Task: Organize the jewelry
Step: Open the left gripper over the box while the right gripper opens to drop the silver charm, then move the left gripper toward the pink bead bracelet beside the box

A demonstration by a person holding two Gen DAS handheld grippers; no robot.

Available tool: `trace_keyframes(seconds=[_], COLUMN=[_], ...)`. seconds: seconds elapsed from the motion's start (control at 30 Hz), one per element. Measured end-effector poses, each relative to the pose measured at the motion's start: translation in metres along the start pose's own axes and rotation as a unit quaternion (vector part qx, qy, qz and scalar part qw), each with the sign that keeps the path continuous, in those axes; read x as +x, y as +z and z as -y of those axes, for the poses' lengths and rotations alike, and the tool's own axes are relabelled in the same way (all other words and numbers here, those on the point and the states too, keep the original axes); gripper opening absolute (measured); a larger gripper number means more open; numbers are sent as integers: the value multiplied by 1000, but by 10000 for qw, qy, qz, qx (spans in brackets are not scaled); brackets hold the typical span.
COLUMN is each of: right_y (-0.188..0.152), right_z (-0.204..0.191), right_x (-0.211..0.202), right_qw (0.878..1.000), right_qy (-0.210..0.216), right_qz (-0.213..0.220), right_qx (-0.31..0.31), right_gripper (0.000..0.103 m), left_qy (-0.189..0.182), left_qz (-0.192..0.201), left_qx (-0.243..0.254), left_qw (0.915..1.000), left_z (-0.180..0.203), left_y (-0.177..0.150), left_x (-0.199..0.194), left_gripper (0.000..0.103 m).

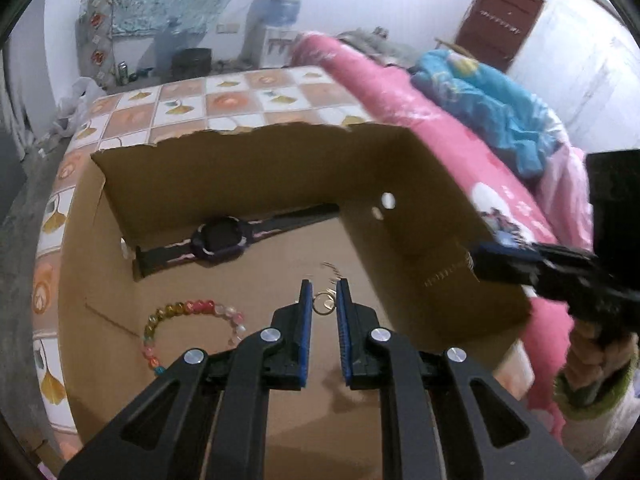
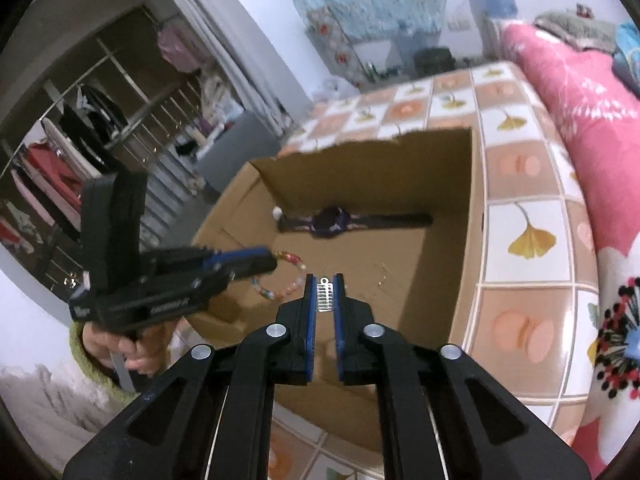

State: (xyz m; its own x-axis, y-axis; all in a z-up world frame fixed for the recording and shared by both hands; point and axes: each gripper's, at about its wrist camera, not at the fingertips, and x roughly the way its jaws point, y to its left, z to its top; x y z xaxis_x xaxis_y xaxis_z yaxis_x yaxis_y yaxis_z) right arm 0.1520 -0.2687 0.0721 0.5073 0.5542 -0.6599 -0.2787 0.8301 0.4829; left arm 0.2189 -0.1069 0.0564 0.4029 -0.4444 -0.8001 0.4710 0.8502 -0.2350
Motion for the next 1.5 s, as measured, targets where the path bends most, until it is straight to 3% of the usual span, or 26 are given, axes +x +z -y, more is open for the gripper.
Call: trace_keyframes(seconds=[0.07, 0.1, 0.2, 0.43, 0.57, 0.8, 1.0, 1.23, 1.37, 1.5], right_y=[0, 0, 0, -3, -12, -55, -97, -134, -152, -164], right_z=[2, 3, 6, 11, 8, -4, -8, -27, -37, -38], right_x=[2, 2, -5, -28, -48, -87, -94, -60, -26, 0], right_qw=[9999, 9999, 9997, 9986, 9973, 9934, 9917, 9884, 9752, 9651], right_qy=[-106, -155, -213, -285, -262, -393, -631, -1363, -2200, -2555], right_qz=[-26, -18, 98, 378, 585, 931, 789, 300, -196, -561], right_qx=[6, 6, 58, 233, 349, 535, 799, 592, 152, -86], right_gripper=[17, 24, 27, 32, 41, 56, 68, 84, 90, 93], left_qy=[90, 68, 85, 118, 149, 247, 589, 1260, 1548, 1693], left_qz=[-111, -153, -87, 269, 562, 1038, 1147, 707, 222, -93], left_qx=[-171, -246, -405, -536, -586, -562, -747, -1102, -1141, -1090], left_qw=[9998, 9996, 9991, 9981, 9966, 9927, 9888, 9834, 9811, 9795], left_z=[-5, -8, -13, -16, -15, -11, -27, -49, -51, -44], left_y=[5, 8, 10, 9, 1, -41, -91, -145, -171, -190], left_x=[8, 12, 13, -5, -30, -89, -122, -119, -94, -68], left_gripper=[13, 18, 34, 48, 62, 83, 94, 97, 97, 97])
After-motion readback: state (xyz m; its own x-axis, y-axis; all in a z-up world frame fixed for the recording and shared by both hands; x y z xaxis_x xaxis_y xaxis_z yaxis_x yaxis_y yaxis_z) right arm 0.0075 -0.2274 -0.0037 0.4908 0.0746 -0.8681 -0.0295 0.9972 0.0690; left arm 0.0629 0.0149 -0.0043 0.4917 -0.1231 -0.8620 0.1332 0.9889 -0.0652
